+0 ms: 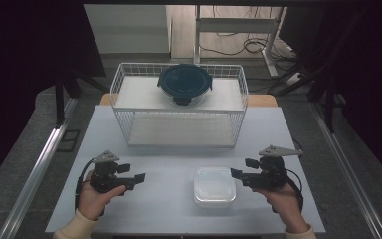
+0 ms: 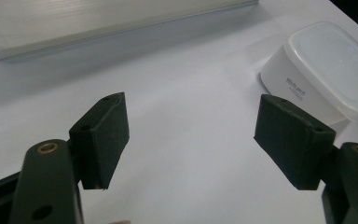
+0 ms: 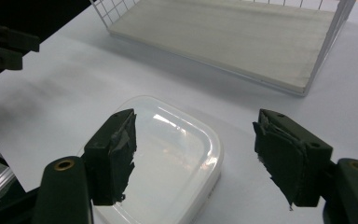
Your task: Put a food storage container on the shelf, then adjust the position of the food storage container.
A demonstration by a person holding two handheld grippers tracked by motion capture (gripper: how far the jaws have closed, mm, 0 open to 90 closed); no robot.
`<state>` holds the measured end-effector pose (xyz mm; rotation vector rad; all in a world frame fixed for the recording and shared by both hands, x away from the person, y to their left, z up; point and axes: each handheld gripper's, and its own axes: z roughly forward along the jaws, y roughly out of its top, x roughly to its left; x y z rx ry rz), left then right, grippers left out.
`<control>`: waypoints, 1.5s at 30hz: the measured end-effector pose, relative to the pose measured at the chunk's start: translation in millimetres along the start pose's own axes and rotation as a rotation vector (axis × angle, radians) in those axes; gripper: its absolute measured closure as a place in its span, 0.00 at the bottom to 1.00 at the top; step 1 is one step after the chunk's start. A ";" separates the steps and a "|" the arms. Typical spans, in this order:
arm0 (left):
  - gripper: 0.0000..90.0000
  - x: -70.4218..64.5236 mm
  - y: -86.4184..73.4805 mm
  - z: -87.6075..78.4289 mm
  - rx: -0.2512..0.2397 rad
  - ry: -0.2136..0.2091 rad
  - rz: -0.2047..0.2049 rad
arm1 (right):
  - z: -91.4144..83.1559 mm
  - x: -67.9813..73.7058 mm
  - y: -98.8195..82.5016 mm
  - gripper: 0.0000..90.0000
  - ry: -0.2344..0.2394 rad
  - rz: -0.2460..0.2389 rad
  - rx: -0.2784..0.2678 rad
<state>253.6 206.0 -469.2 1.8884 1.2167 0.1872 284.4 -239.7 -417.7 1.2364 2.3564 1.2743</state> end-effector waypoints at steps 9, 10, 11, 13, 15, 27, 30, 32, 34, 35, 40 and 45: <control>0.28 -1.0 -0.1 -5.4 -0.011 -0.002 -0.002 | 4.6 -1.6 -2.3 0.34 -0.003 0.005 0.022; 0.28 -1.0 0.2 -6.0 -0.013 -0.003 -0.003 | 4.1 -1.4 -1.8 0.34 -0.001 0.003 0.023; 0.28 -1.0 0.7 -6.5 -0.016 -0.004 -0.002 | 3.8 -1.4 -1.8 0.35 0.000 0.002 0.023; 0.28 -1.1 0.8 -6.0 -0.014 -0.008 -0.003 | 3.1 -1.9 -2.9 0.38 0.000 -0.001 0.027; 0.28 -0.7 0.6 -4.8 -0.008 -0.010 -0.002 | 2.7 -3.9 -4.2 0.42 0.014 0.006 0.032; 0.28 4.8 -2.3 -5.9 -0.004 -0.018 -0.018 | -2.5 3.4 -9.4 0.82 0.061 -0.078 0.082; 0.28 6.6 -3.3 -4.9 0.002 -0.020 -0.018 | -1.3 7.4 -12.4 0.90 0.074 -0.112 0.108; 0.28 6.7 -4.2 -4.3 0.004 -0.021 -0.018 | 0.1 12.2 -15.8 0.92 0.084 -0.136 0.130; 0.28 6.6 -4.7 -4.6 0.005 -0.024 -0.019 | 1.5 18.3 -19.7 0.95 0.096 -0.167 0.153; 0.28 6.7 -4.9 -4.9 0.005 -0.025 -0.018 | 2.1 22.0 -21.9 0.96 0.101 -0.183 0.166; 0.28 7.6 -5.3 -6.7 0.002 -0.022 -0.018 | 10.0 38.0 -40.0 0.99 0.134 -0.255 0.249; 0.28 8.0 -6.4 -6.2 0.005 -0.019 -0.018 | 22.8 43.5 -59.3 1.00 0.133 -0.310 0.358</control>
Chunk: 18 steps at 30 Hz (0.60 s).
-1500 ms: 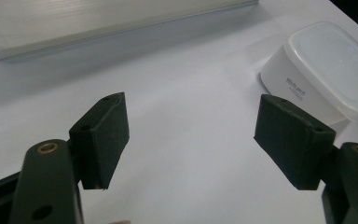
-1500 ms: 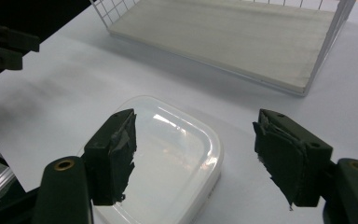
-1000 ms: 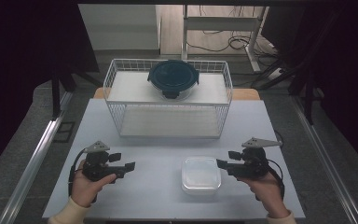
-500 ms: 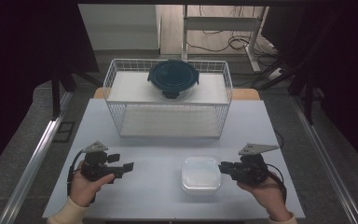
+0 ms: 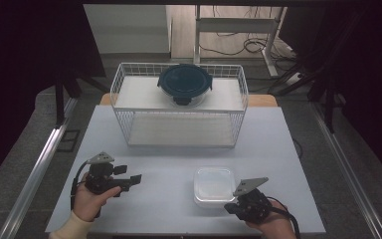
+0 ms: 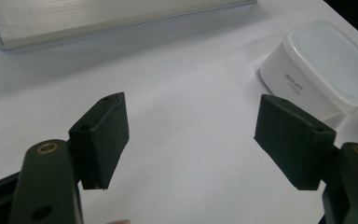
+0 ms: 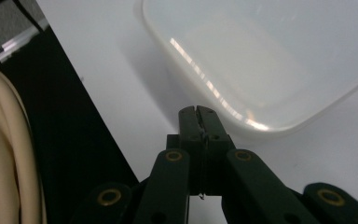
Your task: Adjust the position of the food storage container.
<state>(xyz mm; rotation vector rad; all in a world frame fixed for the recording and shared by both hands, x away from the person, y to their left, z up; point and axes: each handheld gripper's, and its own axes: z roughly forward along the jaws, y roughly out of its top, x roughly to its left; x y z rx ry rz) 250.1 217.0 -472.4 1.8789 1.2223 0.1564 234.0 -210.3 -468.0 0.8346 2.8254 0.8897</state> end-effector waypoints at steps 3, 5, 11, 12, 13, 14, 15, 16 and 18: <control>0.28 -0.8 0.2 1.1 0.001 -0.001 0.000 | 7.0 -0.7 -3.7 1.00 -0.024 -0.013 0.045; 0.28 -1.2 0.3 2.3 0.006 -0.002 0.002 | 8.7 -2.1 -4.1 1.00 -0.047 -0.014 0.059; 0.28 -1.4 -0.1 3.0 0.008 -0.008 -0.002 | 10.1 -10.8 -6.1 1.00 -0.114 0.009 0.069; 0.28 -1.2 -0.1 2.8 0.007 -0.009 -0.003 | 10.4 -13.4 -6.7 1.00 -0.128 0.014 0.068; 0.28 -1.1 -0.1 2.7 0.007 -0.009 -0.003 | 10.5 -16.9 -7.5 1.00 -0.136 0.029 0.062; 0.28 -0.9 -0.1 2.5 0.005 -0.010 -0.005 | 10.6 -18.6 -7.9 1.00 -0.137 0.031 0.058; 0.28 -0.6 0.0 2.3 0.005 -0.010 -0.006 | 10.7 -22.0 -8.3 1.00 -0.149 0.048 0.048; 0.28 -0.3 0.1 2.0 0.004 -0.012 -0.007 | 10.6 -25.3 -8.3 1.00 -0.162 0.054 0.043; 0.28 0.3 0.3 1.8 0.002 -0.016 -0.010 | 9.6 -30.2 -7.5 1.00 -0.178 0.067 0.032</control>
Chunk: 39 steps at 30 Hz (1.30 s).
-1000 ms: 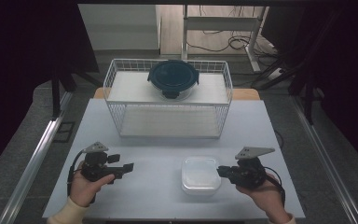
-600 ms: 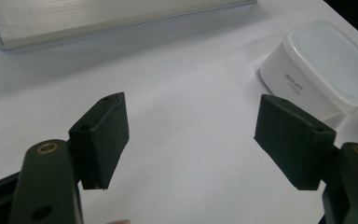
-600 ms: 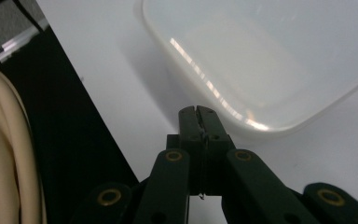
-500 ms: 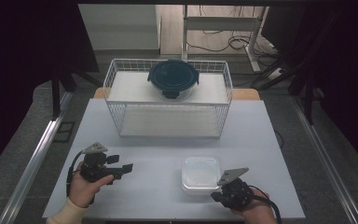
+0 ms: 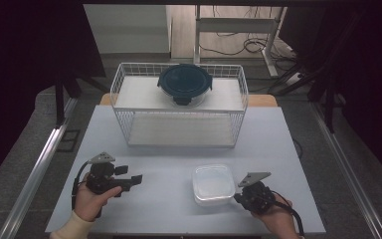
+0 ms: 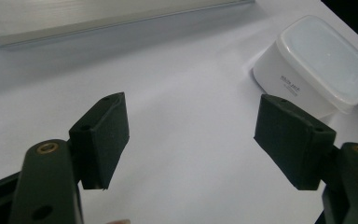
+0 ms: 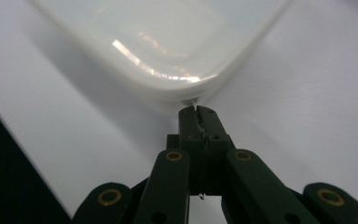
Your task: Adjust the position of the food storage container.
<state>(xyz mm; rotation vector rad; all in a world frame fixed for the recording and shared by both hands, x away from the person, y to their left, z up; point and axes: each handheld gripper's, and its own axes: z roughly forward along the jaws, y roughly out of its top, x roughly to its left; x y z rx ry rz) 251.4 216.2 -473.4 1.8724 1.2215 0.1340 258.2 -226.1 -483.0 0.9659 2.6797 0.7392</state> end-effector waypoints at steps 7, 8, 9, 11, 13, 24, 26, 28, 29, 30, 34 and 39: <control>0.28 1.2 -0.3 1.1 0.006 -0.002 -0.004 | 7.4 -7.2 12.9 1.00 -0.011 0.025 -0.016; 0.28 1.3 -0.3 0.5 0.005 -0.003 -0.003 | 7.7 -6.7 13.2 1.00 -0.010 0.025 -0.013; 0.28 1.1 -0.3 -0.1 0.003 -0.005 -0.007 | 7.2 -5.8 13.3 1.00 -0.014 0.023 -0.011; 0.28 1.6 -0.1 -1.1 -0.001 -0.005 -0.007 | 3.8 -4.7 11.6 1.00 -0.004 0.026 -0.020; 0.28 1.9 0.0 -1.4 -0.001 -0.006 -0.005 | 0.4 -2.7 9.2 1.00 0.010 0.029 -0.026; 0.28 2.5 -0.6 0.3 0.004 -0.004 -0.013 | 4.5 2.9 11.6 1.00 0.001 0.019 0.014; 0.28 2.2 -0.4 -0.4 0.000 -0.005 -0.014 | 3.3 7.0 10.7 1.00 0.016 0.012 0.021; 0.28 2.1 -0.4 -0.7 0.000 -0.006 -0.013 | 3.5 13.0 9.4 1.00 0.045 0.005 0.033; 0.28 2.4 -0.3 -0.7 -0.001 -0.008 -0.009 | 4.1 15.8 9.1 1.00 0.062 -0.001 0.036; 0.28 2.6 -0.3 -1.0 0.000 -0.007 -0.008 | 4.8 18.1 9.6 1.00 0.079 -0.007 0.037; 0.28 2.9 -0.3 -1.4 -0.002 -0.007 -0.010 | 6.5 20.9 16.3 1.00 0.094 -0.009 0.019; 0.28 3.2 -0.4 0.0 0.001 -0.008 -0.014 | 10.6 15.2 24.2 1.00 0.063 0.012 -0.006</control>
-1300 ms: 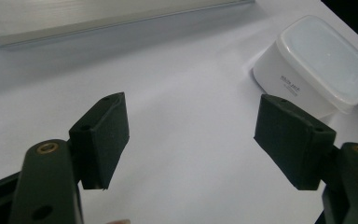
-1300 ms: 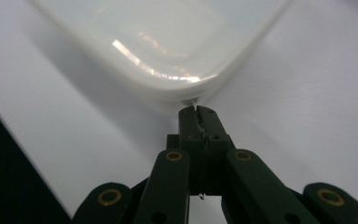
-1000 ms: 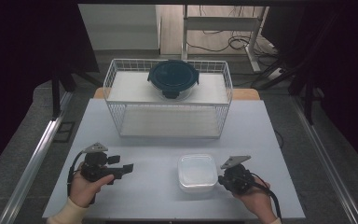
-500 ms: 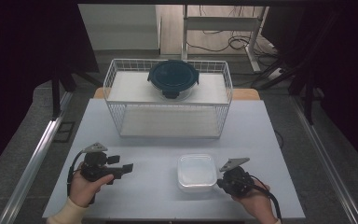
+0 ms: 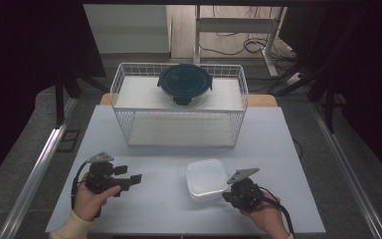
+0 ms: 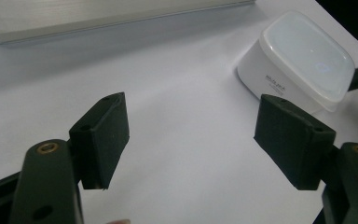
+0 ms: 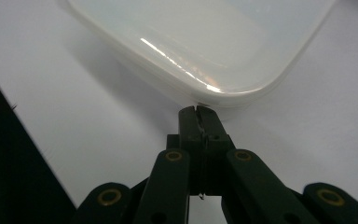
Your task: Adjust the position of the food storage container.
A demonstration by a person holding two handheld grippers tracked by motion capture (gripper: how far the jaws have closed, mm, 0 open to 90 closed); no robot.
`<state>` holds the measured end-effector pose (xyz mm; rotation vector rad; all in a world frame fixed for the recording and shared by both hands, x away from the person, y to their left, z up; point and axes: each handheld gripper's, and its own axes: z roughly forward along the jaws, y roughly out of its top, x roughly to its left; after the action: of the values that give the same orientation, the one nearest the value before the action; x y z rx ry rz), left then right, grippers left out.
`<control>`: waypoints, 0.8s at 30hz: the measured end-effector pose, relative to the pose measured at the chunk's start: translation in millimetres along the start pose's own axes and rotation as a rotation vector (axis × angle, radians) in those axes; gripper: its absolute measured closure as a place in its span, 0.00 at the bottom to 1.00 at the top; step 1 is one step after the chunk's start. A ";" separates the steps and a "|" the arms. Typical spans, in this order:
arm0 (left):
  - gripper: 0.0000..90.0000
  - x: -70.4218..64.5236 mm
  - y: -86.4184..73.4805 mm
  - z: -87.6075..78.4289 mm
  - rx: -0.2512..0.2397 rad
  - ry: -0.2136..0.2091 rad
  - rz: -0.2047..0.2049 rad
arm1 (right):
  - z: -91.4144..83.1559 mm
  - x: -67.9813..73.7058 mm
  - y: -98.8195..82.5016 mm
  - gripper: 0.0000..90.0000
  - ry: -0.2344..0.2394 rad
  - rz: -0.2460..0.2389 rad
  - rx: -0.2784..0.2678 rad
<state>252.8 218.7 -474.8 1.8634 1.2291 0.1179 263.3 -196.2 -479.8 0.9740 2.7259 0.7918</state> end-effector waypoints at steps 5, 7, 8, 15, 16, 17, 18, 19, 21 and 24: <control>0.28 0.7 -0.4 0.7 0.004 0.000 -0.005 | 8.3 -10.9 8.1 1.00 -0.027 0.017 -0.014; 0.28 0.7 -0.1 0.3 0.001 0.000 -0.007 | 10.6 -15.3 11.6 1.00 -0.034 0.031 -0.018; 0.28 0.8 0.0 0.1 0.000 0.001 -0.006 | 11.8 -17.3 13.5 1.00 -0.038 0.036 -0.020; 0.28 1.3 -0.2 0.1 -0.002 0.001 -0.009 | 16.9 -25.2 21.7 1.00 -0.055 0.044 -0.039; 0.28 1.3 -0.2 0.2 -0.001 0.001 -0.008 | 17.5 -26.0 22.2 1.00 -0.056 0.048 -0.043; 0.28 1.3 -0.3 0.4 0.000 0.001 -0.007 | 17.8 -26.3 22.3 1.00 -0.058 0.049 -0.044; 0.28 1.2 -0.4 0.5 0.001 0.001 -0.008 | 17.9 -26.6 22.4 1.00 -0.059 0.054 -0.042; 0.28 1.2 -0.5 0.5 0.001 0.000 -0.008 | 18.1 -27.1 22.2 1.00 -0.062 0.055 -0.042; 0.28 1.4 -0.5 -0.1 -0.001 0.001 -0.007 | 17.3 -27.7 21.4 1.00 -0.065 0.051 -0.038; 0.28 1.3 -0.2 -1.6 -0.004 0.001 -0.007 | 8.9 -29.5 18.1 1.00 -0.081 0.063 -0.050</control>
<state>252.5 220.7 -474.4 1.8553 1.2355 0.1177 298.9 -199.0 -479.2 1.0617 2.6060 0.8086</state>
